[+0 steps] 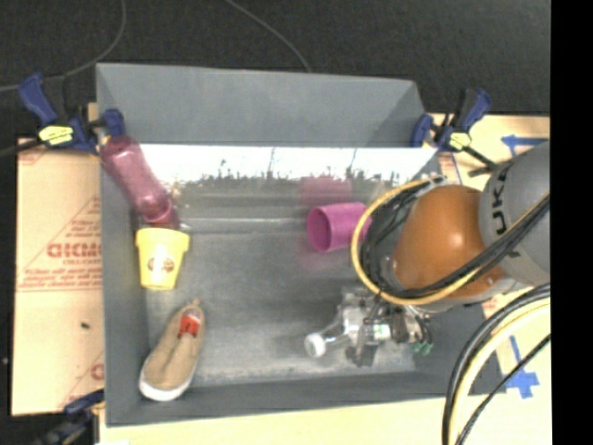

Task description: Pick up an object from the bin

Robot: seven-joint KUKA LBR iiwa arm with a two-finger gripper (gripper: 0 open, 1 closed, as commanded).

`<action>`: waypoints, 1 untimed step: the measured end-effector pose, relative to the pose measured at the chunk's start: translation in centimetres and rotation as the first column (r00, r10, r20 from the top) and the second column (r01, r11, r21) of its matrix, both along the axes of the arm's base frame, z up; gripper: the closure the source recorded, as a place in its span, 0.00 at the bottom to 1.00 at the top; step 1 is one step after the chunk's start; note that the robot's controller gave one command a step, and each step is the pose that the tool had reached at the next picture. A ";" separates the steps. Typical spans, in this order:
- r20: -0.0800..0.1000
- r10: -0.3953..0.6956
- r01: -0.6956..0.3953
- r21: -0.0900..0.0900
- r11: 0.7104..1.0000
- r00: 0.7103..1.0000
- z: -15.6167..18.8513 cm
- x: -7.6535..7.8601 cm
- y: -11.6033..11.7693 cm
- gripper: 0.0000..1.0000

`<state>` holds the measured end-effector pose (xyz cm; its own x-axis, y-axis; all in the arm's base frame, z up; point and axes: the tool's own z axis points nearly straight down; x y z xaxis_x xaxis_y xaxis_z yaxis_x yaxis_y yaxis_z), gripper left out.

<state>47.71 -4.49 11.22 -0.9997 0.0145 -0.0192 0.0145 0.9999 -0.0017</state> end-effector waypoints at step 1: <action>0.002 -0.019 0.019 0.002 1.000 1.000 3.1 -0.1 1.3 1.00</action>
Offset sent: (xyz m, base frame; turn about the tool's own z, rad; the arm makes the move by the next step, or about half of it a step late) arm -0.0016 -0.0042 0.0449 0.0033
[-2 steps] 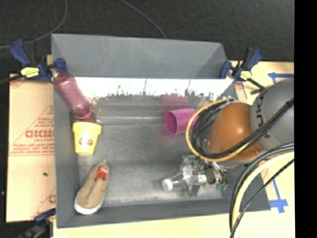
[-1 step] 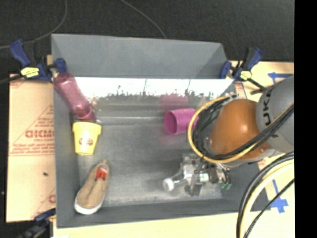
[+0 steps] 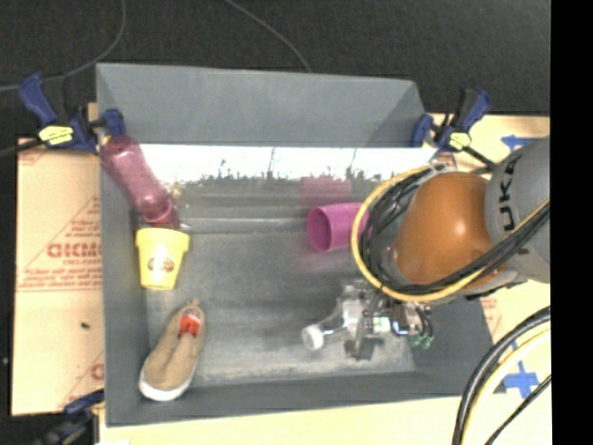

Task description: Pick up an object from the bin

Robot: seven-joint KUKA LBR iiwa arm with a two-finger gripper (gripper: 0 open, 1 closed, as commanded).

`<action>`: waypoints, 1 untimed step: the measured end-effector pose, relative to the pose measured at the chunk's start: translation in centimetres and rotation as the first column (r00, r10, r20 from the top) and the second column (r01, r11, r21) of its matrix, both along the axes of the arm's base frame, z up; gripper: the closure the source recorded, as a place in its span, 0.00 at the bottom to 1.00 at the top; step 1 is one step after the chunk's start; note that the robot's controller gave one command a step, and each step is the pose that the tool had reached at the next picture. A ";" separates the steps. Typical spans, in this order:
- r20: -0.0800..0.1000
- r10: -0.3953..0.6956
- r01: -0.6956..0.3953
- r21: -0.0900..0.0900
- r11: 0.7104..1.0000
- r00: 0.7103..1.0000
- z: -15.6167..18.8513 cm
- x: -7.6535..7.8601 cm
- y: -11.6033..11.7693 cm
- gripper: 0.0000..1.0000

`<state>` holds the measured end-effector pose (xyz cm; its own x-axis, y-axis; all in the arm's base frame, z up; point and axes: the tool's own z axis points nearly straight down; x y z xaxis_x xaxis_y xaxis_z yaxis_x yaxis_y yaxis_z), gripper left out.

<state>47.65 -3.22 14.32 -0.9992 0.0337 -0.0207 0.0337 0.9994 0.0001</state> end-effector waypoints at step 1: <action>0.001 0.000 0.000 0.000 1.000 1.000 0.0 0.0 -0.1 1.00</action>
Offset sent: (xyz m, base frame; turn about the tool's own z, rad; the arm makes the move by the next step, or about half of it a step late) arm 0.0207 0.0654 0.0584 -0.1004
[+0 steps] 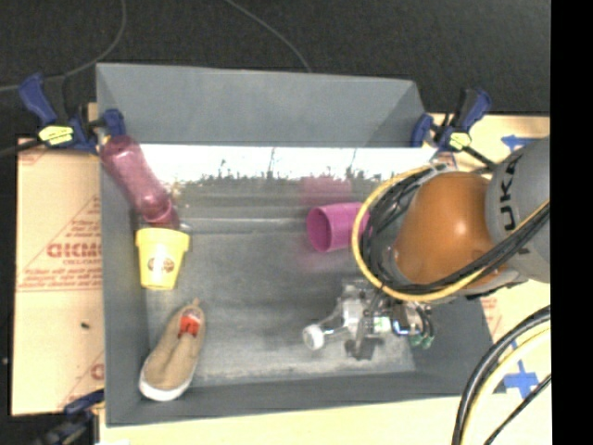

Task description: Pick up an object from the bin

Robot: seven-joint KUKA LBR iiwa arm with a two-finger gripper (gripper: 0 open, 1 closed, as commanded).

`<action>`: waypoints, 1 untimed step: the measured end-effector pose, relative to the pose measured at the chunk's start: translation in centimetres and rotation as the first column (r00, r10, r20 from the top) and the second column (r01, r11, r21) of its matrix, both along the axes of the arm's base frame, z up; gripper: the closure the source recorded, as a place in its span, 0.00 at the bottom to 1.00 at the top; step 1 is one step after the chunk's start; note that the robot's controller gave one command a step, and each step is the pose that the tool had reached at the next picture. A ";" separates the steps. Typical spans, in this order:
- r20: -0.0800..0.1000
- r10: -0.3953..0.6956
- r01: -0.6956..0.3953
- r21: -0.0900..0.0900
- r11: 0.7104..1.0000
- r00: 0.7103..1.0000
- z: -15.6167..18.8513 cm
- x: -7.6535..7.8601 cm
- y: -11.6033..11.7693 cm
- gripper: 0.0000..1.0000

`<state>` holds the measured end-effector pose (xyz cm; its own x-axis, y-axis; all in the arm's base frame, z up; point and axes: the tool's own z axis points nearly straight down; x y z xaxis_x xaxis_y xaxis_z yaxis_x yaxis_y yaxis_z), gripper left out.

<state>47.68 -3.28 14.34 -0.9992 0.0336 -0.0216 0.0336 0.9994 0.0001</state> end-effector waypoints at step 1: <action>0.003 0.105 -0.105 -0.002 0.994 0.994 6.0 2.1 6.7 1.00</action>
Offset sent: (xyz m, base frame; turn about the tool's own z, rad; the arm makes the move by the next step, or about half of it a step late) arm 0.0085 0.0202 0.0933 -0.0381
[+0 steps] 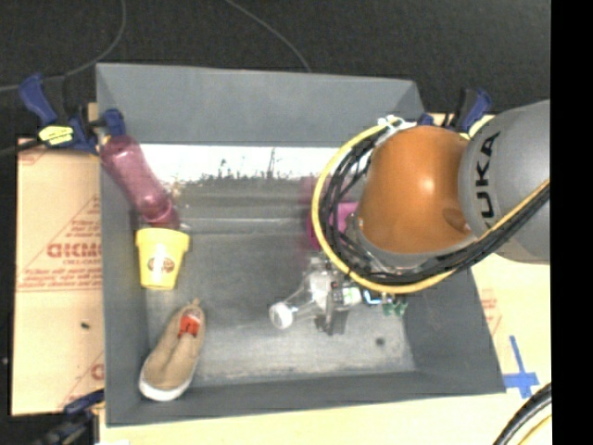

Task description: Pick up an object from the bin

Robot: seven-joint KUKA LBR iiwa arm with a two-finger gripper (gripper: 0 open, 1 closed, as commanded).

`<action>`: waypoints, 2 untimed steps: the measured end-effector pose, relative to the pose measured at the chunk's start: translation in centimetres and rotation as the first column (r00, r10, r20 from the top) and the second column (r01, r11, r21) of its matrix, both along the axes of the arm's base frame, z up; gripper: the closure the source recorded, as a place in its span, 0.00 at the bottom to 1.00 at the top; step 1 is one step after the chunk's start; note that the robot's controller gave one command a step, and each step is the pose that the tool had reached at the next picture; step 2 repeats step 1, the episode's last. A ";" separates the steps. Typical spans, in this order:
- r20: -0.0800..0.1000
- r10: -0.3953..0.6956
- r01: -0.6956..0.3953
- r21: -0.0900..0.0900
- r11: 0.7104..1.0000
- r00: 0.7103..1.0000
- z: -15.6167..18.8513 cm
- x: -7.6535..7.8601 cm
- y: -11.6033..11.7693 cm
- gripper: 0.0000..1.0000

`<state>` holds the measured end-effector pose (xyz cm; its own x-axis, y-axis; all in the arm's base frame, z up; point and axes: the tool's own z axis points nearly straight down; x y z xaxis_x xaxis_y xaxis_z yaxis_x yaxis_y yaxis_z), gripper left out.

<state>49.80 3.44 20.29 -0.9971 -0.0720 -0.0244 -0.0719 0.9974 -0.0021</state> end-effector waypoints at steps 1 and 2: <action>0.004 -0.073 0.073 0.000 0.997 0.997 3.6 -1.2 -5.0 1.00; 0.004 -0.073 0.073 0.000 0.997 0.997 3.6 -1.2 -5.0 1.00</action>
Offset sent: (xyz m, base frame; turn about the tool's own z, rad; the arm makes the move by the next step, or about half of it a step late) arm 0.0489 0.0205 -0.1106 -0.0876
